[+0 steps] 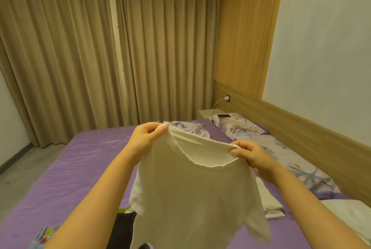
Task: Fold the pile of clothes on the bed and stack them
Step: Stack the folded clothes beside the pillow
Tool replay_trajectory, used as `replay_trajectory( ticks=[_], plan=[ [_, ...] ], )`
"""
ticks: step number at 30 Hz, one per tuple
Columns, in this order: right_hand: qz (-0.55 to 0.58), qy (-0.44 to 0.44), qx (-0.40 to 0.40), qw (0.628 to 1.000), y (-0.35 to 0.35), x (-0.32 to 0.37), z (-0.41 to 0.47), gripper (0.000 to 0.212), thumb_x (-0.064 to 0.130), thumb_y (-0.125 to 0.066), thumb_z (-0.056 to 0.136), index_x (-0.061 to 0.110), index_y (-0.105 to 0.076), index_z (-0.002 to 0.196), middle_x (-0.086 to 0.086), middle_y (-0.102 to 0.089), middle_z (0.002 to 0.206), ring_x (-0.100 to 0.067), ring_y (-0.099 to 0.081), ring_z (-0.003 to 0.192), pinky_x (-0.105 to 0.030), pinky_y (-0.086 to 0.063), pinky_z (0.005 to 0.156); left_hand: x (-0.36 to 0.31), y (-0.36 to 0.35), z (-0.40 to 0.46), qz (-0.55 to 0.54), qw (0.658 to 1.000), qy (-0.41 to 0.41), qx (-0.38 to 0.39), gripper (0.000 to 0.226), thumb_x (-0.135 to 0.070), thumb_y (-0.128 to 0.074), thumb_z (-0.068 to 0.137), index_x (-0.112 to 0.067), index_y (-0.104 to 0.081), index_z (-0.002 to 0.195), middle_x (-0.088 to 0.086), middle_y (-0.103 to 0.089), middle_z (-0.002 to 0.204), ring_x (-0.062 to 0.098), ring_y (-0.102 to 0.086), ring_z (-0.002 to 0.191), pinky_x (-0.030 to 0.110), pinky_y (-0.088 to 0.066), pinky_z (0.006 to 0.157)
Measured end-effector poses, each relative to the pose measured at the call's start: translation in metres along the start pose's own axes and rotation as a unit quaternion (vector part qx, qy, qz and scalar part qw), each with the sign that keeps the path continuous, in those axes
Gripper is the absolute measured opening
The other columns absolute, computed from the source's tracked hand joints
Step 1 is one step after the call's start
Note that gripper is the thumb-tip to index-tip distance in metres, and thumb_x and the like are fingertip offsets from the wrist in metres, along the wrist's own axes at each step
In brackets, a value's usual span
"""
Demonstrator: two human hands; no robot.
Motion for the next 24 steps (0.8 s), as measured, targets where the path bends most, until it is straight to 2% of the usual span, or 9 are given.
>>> replay_trajectory(
  ticks=[2,6,8,11,13,17,21,23,24],
  plan=[
    [-0.012,0.009,0.002,1.000,0.017,0.001,-0.001,0.006,0.030,-0.071,0.083,0.024,-0.071,0.081,0.006,-0.064,0.074,-0.009,-0.057,0.069,-0.022,-0.046,0.062,-0.003,-0.008,0.003,0.020,1.000,0.007,0.002,0.027,-0.046,-0.073,0.078,-0.019,-0.075,0.083,0.006,-0.073,0.083,0.014,-0.066,0.073,0.032,-0.055,0.070],
    [-0.017,0.016,0.013,1.000,0.050,0.004,-0.005,0.024,0.048,-0.071,0.068,0.025,-0.070,0.074,0.003,-0.066,0.072,-0.009,-0.060,0.065,-0.022,-0.049,0.058,-0.016,-0.030,0.003,0.055,0.998,0.001,0.018,0.025,-0.043,-0.074,0.078,-0.019,-0.075,0.083,0.003,-0.074,0.082,0.012,-0.067,0.073,0.028,-0.055,0.070],
    [-0.021,0.020,0.054,0.998,0.066,0.007,-0.009,0.022,0.045,-0.070,0.070,0.024,-0.071,0.075,0.001,-0.067,0.074,-0.008,-0.061,0.064,-0.019,-0.049,0.056,-0.021,-0.043,0.000,0.064,0.998,-0.003,0.027,0.022,-0.038,-0.071,0.082,-0.017,-0.075,0.086,0.005,-0.073,0.084,0.013,-0.067,0.075,0.030,-0.055,0.073],
    [-0.035,0.003,0.125,0.992,0.097,0.007,-0.016,0.026,0.029,-0.073,0.076,0.014,-0.072,0.098,-0.007,-0.072,0.093,-0.015,-0.069,0.082,-0.020,-0.053,0.067,-0.025,-0.058,-0.004,0.093,0.995,-0.006,0.033,0.016,-0.026,-0.063,0.092,-0.018,-0.073,0.100,0.005,-0.074,0.095,0.016,-0.068,0.087,0.032,-0.056,0.083],
    [-0.037,-0.001,0.137,0.990,0.118,0.005,-0.018,0.027,0.022,-0.070,0.080,0.011,-0.071,0.106,-0.009,-0.072,0.099,-0.017,-0.069,0.088,-0.022,-0.053,0.071,-0.027,-0.066,-0.007,0.103,0.994,-0.007,0.033,0.016,-0.022,-0.059,0.094,-0.021,-0.073,0.103,0.002,-0.074,0.097,0.013,-0.068,0.090,0.029,-0.055,0.084],
    [-0.090,0.014,0.044,0.995,0.149,-0.006,-0.013,0.012,0.021,-0.061,0.091,0.015,-0.071,0.094,0.002,-0.070,0.083,-0.007,-0.066,0.070,-0.018,-0.051,0.060,-0.027,-0.085,-0.011,0.143,0.989,-0.012,-0.036,0.011,-0.029,-0.067,0.089,-0.021,-0.074,0.085,-0.006,-0.072,0.079,0.008,-0.064,0.074,0.019,-0.052,0.066],
    [-0.252,0.055,-0.065,0.964,0.167,-0.013,-0.007,0.043,0.042,-0.063,0.087,0.004,-0.058,0.068,0.001,-0.048,0.061,-0.010,-0.043,0.056,-0.026,-0.033,0.055,-0.023,-0.098,-0.015,0.200,0.972,-0.042,-0.116,0.024,-0.043,-0.068,0.085,-0.020,-0.066,0.077,-0.010,-0.063,0.068,0.004,-0.054,0.062,0.020,-0.043,0.057],
    [-0.298,0.066,-0.075,0.949,0.175,-0.015,-0.005,0.048,0.045,-0.063,0.087,0.002,-0.057,0.066,-0.001,-0.047,0.061,-0.013,-0.043,0.057,-0.029,-0.030,0.055,-0.020,-0.100,-0.019,0.225,0.963,-0.042,-0.140,0.032,-0.049,-0.070,0.081,-0.019,-0.063,0.073,-0.009,-0.058,0.064,0.007,-0.048,0.058,0.023,-0.040,0.055],
    [-0.320,0.079,-0.060,0.942,0.178,-0.015,-0.004,0.042,0.042,-0.061,0.089,0.003,-0.061,0.071,0.000,-0.052,0.064,-0.014,-0.047,0.062,-0.028,-0.032,0.057,-0.019,-0.101,-0.020,0.236,0.960,-0.039,-0.146,0.034,-0.050,-0.071,0.080,-0.019,-0.062,0.071,-0.009,-0.055,0.062,0.007,-0.046,0.057,0.024,-0.038,0.054]
  ],
)
Point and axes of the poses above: each hand's wrist, its own z-axis towards the middle knuckle, its own y-axis out of the back of the hand, x = y × z, the point moved 3 cm from there along z, towards the middle knuckle
